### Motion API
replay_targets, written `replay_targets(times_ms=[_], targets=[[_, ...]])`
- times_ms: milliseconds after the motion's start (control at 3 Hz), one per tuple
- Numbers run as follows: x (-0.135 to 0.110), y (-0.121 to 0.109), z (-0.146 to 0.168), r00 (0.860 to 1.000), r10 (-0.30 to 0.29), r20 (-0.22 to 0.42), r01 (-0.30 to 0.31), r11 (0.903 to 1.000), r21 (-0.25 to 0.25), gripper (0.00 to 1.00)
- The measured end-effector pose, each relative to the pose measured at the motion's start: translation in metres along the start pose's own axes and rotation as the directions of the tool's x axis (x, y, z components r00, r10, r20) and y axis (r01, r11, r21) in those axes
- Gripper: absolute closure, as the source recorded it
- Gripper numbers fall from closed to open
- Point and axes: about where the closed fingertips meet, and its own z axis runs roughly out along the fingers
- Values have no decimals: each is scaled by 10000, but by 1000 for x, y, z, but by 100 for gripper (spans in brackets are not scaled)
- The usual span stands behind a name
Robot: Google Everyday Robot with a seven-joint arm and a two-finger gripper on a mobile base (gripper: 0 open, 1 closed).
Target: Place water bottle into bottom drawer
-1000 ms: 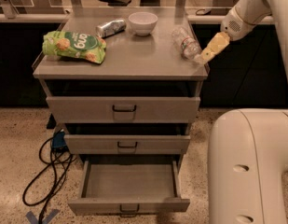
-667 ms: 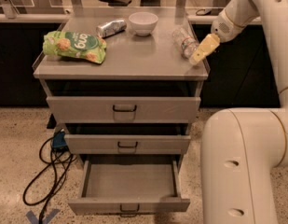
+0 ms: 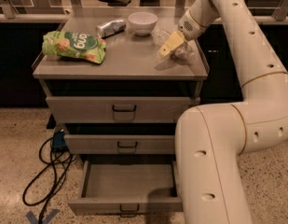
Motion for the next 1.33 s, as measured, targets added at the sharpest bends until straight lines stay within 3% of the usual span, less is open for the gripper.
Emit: replay_targets(times_ms=[333,667,1333], targets=[[4,-2,28,9999,153,-38,-154,9995,-291,0],[4,-2,28,9999,153,-38,-154,9995,-291,0],[4,-2,28,9999,153,-37,-154,9995,-291,42]])
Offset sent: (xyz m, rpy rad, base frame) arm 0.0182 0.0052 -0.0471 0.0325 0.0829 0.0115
